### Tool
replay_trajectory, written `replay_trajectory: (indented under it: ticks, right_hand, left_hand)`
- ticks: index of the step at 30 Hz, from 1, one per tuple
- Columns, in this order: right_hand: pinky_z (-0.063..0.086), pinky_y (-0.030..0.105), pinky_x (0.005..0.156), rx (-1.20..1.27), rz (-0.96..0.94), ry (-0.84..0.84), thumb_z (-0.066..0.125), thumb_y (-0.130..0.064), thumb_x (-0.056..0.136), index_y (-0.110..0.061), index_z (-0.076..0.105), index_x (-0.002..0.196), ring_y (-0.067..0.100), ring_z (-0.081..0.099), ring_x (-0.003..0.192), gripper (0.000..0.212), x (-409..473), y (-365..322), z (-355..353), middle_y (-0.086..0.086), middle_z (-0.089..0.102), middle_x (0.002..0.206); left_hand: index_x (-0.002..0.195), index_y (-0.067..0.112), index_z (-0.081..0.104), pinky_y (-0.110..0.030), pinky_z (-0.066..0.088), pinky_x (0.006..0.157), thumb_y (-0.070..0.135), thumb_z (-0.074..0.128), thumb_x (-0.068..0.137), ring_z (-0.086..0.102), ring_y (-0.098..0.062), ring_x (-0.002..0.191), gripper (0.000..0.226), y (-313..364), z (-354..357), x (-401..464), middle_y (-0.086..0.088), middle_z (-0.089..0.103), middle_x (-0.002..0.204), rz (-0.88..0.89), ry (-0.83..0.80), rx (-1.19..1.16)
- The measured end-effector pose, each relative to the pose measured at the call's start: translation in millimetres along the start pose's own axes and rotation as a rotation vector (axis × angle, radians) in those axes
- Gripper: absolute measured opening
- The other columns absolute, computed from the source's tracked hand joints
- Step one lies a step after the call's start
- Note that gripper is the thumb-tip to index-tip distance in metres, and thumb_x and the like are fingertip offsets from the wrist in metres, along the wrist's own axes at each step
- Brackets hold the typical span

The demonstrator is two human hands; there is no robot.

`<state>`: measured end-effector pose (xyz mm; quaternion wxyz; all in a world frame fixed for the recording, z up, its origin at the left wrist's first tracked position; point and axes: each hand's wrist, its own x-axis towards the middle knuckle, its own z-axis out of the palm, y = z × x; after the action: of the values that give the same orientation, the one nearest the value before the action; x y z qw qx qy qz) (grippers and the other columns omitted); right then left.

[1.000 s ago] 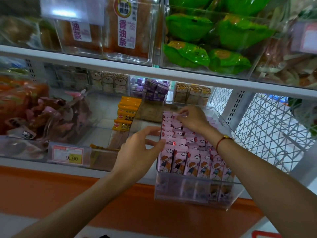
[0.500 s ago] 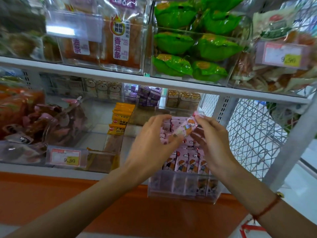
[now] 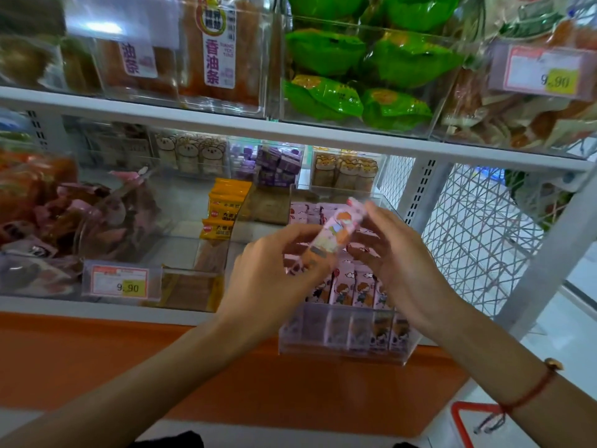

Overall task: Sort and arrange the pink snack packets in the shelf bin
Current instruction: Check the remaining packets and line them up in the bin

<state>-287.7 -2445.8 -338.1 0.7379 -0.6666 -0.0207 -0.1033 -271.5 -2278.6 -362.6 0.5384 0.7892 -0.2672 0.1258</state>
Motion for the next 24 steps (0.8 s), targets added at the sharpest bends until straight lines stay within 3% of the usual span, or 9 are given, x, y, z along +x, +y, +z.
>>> replay_trajectory:
  ticks: [2, 4, 6, 8, 10, 13, 17, 21, 24]
  right_hand:
    - [0.042, 0.042, 0.100, -0.018, 0.014, -0.143, 0.051, -0.043, 0.083, -0.028, 0.070, 0.092, 0.019, 0.057, 0.107, 0.026, -1, -1, 2, -0.004, 0.066, 0.100]
    - [0.037, 0.047, 0.107, -0.112, -0.004, -0.166, 0.054, -0.041, 0.084, -0.026, 0.068, 0.099, 0.018, 0.055, 0.114, 0.026, -3, 3, 6, -0.008, 0.066, 0.106]
    - [0.042, 0.043, 0.104, -0.162, -0.053, -0.063, 0.062, -0.040, 0.076, -0.023, 0.066, 0.108, 0.013, 0.060, 0.111, 0.037, -3, 7, 10, -0.007, 0.069, 0.109]
    - [0.050, 0.038, 0.097, -0.131, -0.084, 0.045, 0.069, -0.040, 0.070, -0.018, 0.063, 0.112, 0.011, 0.065, 0.103, 0.048, -3, 8, 11, -0.004, 0.071, 0.104]
    - [0.054, 0.036, 0.091, -0.082, -0.072, 0.100, 0.072, -0.039, 0.067, -0.013, 0.062, 0.111, 0.013, 0.068, 0.095, 0.052, -4, 7, 10, 0.000, 0.072, 0.099]
    - [0.054, 0.038, 0.091, -0.092, -0.042, 0.097, 0.072, -0.039, 0.064, -0.008, 0.062, 0.109, 0.015, 0.069, 0.092, 0.055, -3, 5, 7, 0.005, 0.071, 0.098]
    - [0.047, 0.037, 0.100, -0.073, 0.015, -0.042, 0.068, -0.038, 0.065, -0.013, 0.053, 0.131, 0.015, 0.061, 0.110, 0.073, -1, 1, -1, 0.005, 0.065, 0.120]
    - [0.048, 0.027, 0.085, -0.021, -0.003, -0.125, 0.060, -0.032, 0.077, -0.014, 0.064, 0.114, 0.013, 0.062, 0.101, 0.041, -2, -3, -8, 0.000, 0.070, 0.101]
    - [0.051, 0.021, 0.071, -0.011, -0.006, -0.113, 0.060, -0.029, 0.078, -0.011, 0.067, 0.106, 0.011, 0.065, 0.088, 0.034, -2, -6, -11, -0.001, 0.071, 0.089]
  left_hand:
    - [0.117, 0.042, 0.054, -0.004, 0.047, 0.077, 0.047, 0.061, 0.083, 0.057, 0.016, 0.096, 0.036, 0, 2, 1, 0.036, 0.061, 0.094, -0.003, 0.009, -0.029]
    - [0.125, 0.036, 0.053, -0.012, 0.050, 0.082, 0.053, 0.052, 0.084, 0.059, 0.009, 0.096, 0.044, 2, 4, 2, 0.026, 0.064, 0.099, 0.020, -0.002, -0.014]
    - [0.131, 0.034, 0.051, -0.021, 0.051, 0.086, 0.054, 0.049, 0.086, 0.057, 0.005, 0.101, 0.049, 2, 5, 3, 0.020, 0.060, 0.112, 0.047, 0.025, 0.014]
    - [0.131, 0.033, 0.050, -0.013, 0.046, 0.089, 0.047, 0.055, 0.087, 0.049, 0.010, 0.109, 0.047, 1, 5, 5, 0.019, 0.050, 0.126, 0.074, 0.058, 0.037]
    - [0.128, 0.036, 0.050, -0.007, 0.045, 0.085, 0.036, 0.066, 0.085, 0.050, 0.012, 0.107, 0.046, 1, 5, 5, 0.020, 0.052, 0.122, 0.095, 0.059, 0.061]
    - [0.123, 0.038, 0.054, -0.005, 0.045, 0.081, 0.025, 0.069, 0.085, 0.057, 0.009, 0.101, 0.043, -1, 4, 6, 0.021, 0.062, 0.113, 0.093, 0.042, 0.071]
    - [0.124, 0.044, 0.051, -0.005, 0.047, 0.078, 0.028, 0.063, 0.090, 0.058, 0.011, 0.099, 0.039, 1, 5, 5, 0.028, 0.062, 0.110, 0.074, -0.044, 0.002]
    - [0.127, 0.031, 0.053, -0.006, 0.048, 0.070, 0.026, 0.055, 0.094, 0.061, 0.009, 0.094, 0.034, 6, 8, 6, 0.023, 0.065, 0.104, -0.026, -0.128, -0.224]
    - [0.109, 0.032, 0.058, -0.010, 0.051, 0.063, 0.024, 0.048, 0.096, 0.065, 0.003, 0.075, 0.019, 12, 6, 11, 0.017, 0.071, 0.085, -0.190, -0.186, -0.397]
